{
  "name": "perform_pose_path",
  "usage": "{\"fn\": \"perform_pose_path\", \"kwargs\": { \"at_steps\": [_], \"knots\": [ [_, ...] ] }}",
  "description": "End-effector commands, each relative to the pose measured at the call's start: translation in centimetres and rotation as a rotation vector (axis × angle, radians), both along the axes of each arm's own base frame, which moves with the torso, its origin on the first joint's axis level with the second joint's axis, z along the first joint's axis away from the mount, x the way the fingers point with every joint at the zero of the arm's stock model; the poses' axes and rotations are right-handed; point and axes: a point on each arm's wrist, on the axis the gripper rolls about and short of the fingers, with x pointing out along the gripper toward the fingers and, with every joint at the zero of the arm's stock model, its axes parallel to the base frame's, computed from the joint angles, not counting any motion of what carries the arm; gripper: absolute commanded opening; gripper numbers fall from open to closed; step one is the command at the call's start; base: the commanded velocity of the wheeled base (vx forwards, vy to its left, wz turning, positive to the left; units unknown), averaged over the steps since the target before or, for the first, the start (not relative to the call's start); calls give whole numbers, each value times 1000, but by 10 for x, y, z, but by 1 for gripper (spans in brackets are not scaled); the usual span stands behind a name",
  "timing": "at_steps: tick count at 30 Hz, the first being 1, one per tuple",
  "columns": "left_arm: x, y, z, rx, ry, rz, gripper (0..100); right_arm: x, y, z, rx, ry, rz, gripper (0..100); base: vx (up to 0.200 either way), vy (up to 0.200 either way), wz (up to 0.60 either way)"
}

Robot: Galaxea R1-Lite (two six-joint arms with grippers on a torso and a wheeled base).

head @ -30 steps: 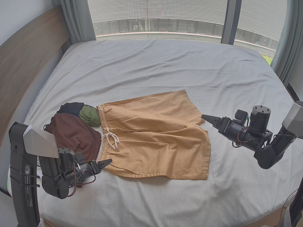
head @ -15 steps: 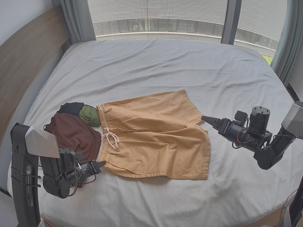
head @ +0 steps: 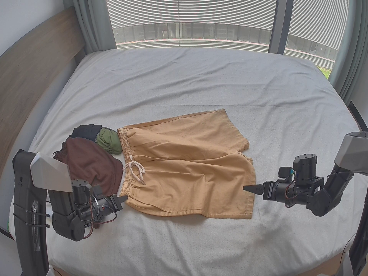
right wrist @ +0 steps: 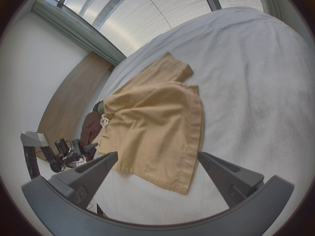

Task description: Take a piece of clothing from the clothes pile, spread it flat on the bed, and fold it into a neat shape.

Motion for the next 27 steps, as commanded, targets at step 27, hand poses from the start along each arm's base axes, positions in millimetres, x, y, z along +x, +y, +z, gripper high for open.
{"fn": "perform_pose_path", "kwargs": {
  "at_steps": [27],
  "knots": [
    [1,-2,2,-1,-11,-8,0,-2,14,-67,-43,251,-4,100,0,0,0]
  ]
}}
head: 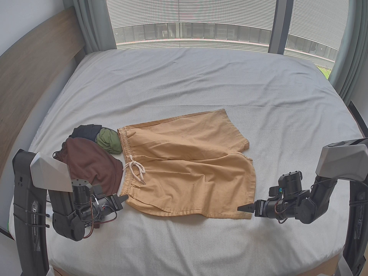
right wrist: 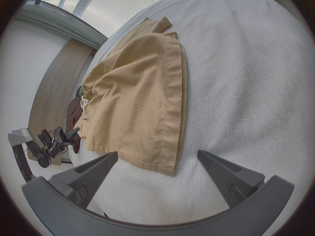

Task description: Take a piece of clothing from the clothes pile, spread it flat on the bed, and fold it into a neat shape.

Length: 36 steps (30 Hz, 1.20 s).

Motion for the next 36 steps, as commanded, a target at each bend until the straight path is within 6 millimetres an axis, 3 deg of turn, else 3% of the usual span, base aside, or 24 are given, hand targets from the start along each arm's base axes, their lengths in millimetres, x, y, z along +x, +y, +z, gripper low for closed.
{"fn": "perform_pose_path", "kwargs": {
  "at_steps": [1,7,16,29,30,36],
  "knots": [
    [0,0,1,-1,-2,0,0,-1,9,-5,7,22,3,100,0,0,0],
    [0,0,1,-1,-3,0,0,0,19,-2,50,6,-18,100,0,0,0],
    [0,0,1,-2,-3,0,0,4,23,-20,54,-54,-23,100,0,0,0],
    [1,0,1,-1,-5,0,0,-4,20,-19,39,-21,-28,100,0,0,0],
    [1,0,1,-1,-5,0,0,-5,19,-19,38,-18,-29,0,0,0,0],
    [0,0,1,-1,-3,0,0,-6,18,-14,41,-27,-31,0,0,0,0]
  ]
}}
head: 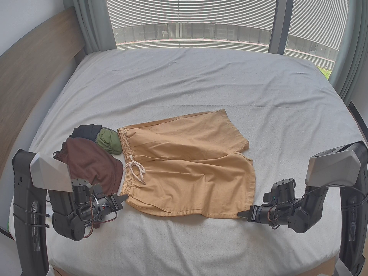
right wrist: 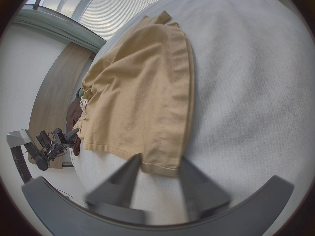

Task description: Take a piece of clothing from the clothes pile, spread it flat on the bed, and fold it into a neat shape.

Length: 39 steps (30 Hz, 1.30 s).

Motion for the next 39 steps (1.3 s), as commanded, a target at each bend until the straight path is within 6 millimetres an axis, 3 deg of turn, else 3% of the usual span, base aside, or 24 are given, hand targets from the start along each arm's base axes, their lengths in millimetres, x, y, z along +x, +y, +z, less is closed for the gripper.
{"fn": "perform_pose_path", "kwargs": {
  "at_steps": [1,12,18,30,39],
  "knots": [
    [0,0,0,0,1,0,0,1,-1,4,7,-20,0,0,0,0,0],
    [-4,0,5,-5,2,-8,0,-5,-9,22,3,-27,-16,0,0,0,0],
    [-35,-4,17,-19,67,-73,0,-16,-21,42,-46,31,-14,0,0,0,0],
    [-74,1,11,70,172,-126,0,-39,-31,37,-88,92,6,0,0,0,0],
    [-89,1,10,111,205,-157,0,-54,-35,34,-127,117,46,0,0,0,0]
  ]
}}
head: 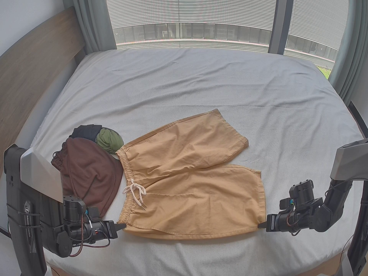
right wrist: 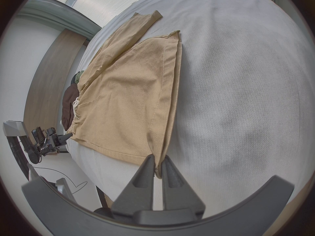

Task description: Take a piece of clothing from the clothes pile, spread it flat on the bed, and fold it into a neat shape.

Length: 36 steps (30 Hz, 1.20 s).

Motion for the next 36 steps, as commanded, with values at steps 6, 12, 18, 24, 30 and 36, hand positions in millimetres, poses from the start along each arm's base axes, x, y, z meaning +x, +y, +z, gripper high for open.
{"fn": "perform_pose_path", "kwargs": {
  "at_steps": [6,12,18,24,30,36],
  "knots": [
    [-20,1,3,37,42,-35,0,-13,-8,1,-29,14,21,0,0,0,0],
    [-32,2,3,74,58,-80,0,-23,-11,-1,-48,34,38,0,0,0,0],
    [-32,1,3,79,57,-93,0,-31,-13,2,-56,39,50,0,0,0,0],
    [-34,-4,2,82,69,-118,0,-35,-14,2,-62,45,63,0,0,0,0],
    [-35,-4,1,83,78,-120,0,-38,-15,1,-60,42,64,0,0,0,0],
    [-34,-5,2,78,65,-120,0,-30,-18,5,-40,-42,39,0,0,0,0]
  ]
}}
